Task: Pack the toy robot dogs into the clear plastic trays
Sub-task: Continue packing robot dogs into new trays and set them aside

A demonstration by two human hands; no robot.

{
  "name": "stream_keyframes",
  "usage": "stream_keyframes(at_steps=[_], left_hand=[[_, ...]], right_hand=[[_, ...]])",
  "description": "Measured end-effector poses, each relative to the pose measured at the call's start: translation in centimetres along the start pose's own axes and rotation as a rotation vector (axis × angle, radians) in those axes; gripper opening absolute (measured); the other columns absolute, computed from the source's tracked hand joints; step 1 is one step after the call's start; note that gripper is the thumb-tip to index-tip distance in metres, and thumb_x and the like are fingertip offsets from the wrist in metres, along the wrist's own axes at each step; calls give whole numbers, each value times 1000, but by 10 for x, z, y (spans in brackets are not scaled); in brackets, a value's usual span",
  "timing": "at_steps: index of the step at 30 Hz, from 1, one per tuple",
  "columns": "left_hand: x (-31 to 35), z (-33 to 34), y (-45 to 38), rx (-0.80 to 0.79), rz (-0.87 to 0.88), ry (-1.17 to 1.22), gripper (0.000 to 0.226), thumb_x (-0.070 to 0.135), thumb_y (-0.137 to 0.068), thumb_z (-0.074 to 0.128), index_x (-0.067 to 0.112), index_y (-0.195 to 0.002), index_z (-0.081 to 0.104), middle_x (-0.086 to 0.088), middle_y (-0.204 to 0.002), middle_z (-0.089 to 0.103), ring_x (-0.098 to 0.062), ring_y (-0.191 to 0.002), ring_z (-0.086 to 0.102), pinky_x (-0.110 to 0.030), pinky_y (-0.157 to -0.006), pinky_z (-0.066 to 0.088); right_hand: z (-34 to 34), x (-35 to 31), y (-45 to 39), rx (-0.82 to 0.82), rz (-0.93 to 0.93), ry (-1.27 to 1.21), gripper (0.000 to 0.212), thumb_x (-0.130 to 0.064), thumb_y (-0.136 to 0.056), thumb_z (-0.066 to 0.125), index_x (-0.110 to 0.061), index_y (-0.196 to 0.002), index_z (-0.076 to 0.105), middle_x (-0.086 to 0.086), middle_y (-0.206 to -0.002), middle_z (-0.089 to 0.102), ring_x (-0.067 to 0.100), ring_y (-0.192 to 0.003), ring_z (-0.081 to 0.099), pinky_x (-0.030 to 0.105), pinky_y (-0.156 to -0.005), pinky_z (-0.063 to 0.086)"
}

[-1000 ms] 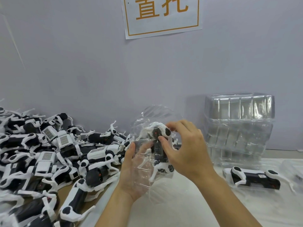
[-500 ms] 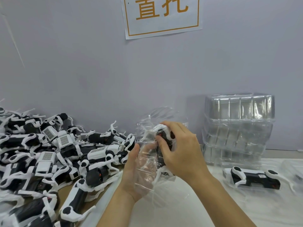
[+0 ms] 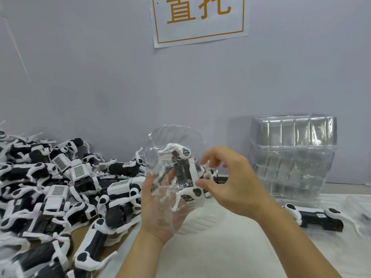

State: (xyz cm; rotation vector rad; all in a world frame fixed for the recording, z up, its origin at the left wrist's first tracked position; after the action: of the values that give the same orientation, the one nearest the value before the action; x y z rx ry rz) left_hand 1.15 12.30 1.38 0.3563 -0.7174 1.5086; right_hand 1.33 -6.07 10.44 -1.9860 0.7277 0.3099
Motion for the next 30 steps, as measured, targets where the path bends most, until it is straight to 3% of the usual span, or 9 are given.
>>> stream_keyframes(at_steps=[2, 5, 10, 15, 20, 25, 28, 30], left_hand=[[0, 4, 2, -40, 0, 52, 81, 68, -76, 71, 21, -140, 56, -16, -147, 50, -43, -135, 46, -65, -113, 28], [-1, 1, 1, 62, -6, 54, 78, 67, -69, 76, 22, -131, 65, -15, -143, 55, -45, -128, 53, -65, -107, 36], [0, 2, 0, 65, -44, -22, 80, 73, -72, 69, 26, -137, 59, -9, -146, 53, -37, -129, 53, -62, -114, 26], [-2, 7, -1, 10, -85, -5, 83, 70, -76, 68, 26, -143, 51, -7, -138, 55, -31, -118, 55, -48, -106, 34], [-4, 5, 0, 13, -84, -9, 83, 70, -78, 65, 25, -145, 49, -10, -142, 52, -32, -125, 47, -50, -112, 25], [-3, 4, 0, 8, -56, -9, 83, 70, -77, 66, 21, -143, 53, -12, -144, 53, -35, -119, 58, -52, -104, 38], [-2, 2, 1, 47, -65, 12, 80, 72, -75, 66, 23, -139, 57, -16, -146, 51, -43, -132, 49, -63, -115, 24], [0, 1, 2, 68, -60, 27, 80, 73, -76, 64, 24, -138, 58, -16, -147, 50, -46, -135, 44, -65, -115, 21]], right_hand=[[0, -1, 0, -160, 22, 36, 35, -44, -65, 88, -40, -93, 67, -18, -91, 57, 1, -93, 55, 14, -79, 39], [12, -5, 4, -304, 42, 81, 51, -53, -63, 86, -50, -108, 65, -24, -103, 51, 1, -103, 51, 18, -88, 41], [27, -10, 5, -270, -21, 172, 35, -37, -77, 81, -43, -110, 69, -20, -99, 46, -3, -95, 43, 14, -81, 30], [27, -10, 7, -217, -50, 239, 21, -32, -81, 75, -39, -100, 69, -16, -95, 47, 3, -91, 42, 17, -79, 31], [28, -9, 8, -207, -41, 238, 20, -31, -81, 75, -38, -99, 69, -13, -95, 49, 5, -89, 45, 13, -75, 31], [29, -6, 7, -230, -22, 193, 29, -31, -79, 78, -41, -104, 66, -17, -94, 47, 2, -89, 47, 18, -80, 35], [22, 0, 6, -244, 39, 87, 42, -30, -74, 86, -41, -109, 66, -18, -95, 52, 1, -92, 52, 14, -82, 41], [14, 7, 5, -205, 70, 0, 39, -22, -72, 88, -34, -104, 71, -17, -91, 59, -3, -90, 56, 6, -79, 40]])
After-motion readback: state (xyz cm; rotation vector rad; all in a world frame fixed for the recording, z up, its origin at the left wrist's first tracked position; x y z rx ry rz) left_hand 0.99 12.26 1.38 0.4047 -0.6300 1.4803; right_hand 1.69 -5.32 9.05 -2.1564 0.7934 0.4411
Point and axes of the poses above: each hand's wrist, its own y-axis away from the middle knuckle, its own z-axis out of the palm, x = y × z, the point moved 2 cm from there along -y, towards the middle knuckle
